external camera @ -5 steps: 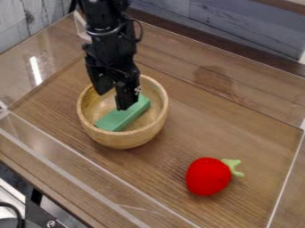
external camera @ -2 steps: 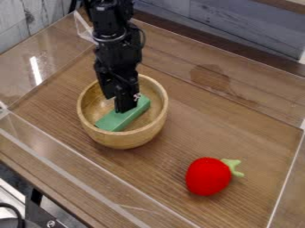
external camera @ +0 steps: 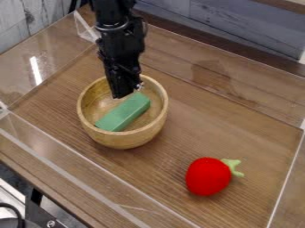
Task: Remove the green block from the brown bowl and put it on the table
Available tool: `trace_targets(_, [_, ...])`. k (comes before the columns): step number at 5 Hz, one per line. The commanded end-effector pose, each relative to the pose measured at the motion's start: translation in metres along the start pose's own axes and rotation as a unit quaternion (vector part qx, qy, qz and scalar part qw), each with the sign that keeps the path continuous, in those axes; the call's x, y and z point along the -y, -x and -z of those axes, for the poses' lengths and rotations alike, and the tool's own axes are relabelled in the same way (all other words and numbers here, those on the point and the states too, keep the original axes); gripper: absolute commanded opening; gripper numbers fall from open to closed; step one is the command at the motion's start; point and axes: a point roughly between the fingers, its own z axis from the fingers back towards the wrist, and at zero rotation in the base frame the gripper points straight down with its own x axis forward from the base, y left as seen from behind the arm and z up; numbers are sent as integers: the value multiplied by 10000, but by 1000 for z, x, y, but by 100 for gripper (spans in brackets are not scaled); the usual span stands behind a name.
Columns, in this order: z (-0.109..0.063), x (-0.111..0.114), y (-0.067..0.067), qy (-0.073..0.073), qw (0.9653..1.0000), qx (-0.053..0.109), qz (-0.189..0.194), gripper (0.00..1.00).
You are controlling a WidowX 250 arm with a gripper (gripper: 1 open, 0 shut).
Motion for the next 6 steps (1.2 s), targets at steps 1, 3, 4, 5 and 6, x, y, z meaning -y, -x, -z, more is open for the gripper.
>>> trace_targets(1, [-29,-3,-10,-201,9988,443,19,0])
trace_targets(3, [-49,-2,-10,-230,9972,709,89,0])
trace_targets(4, [-59,6,-9,-255,9966,790,2,0])
trace_targets(5, [-56,16,-5,-232,9969,748,10,100])
trace_targets(6, [-52,28,-7,-239,9968,749,-150,100])
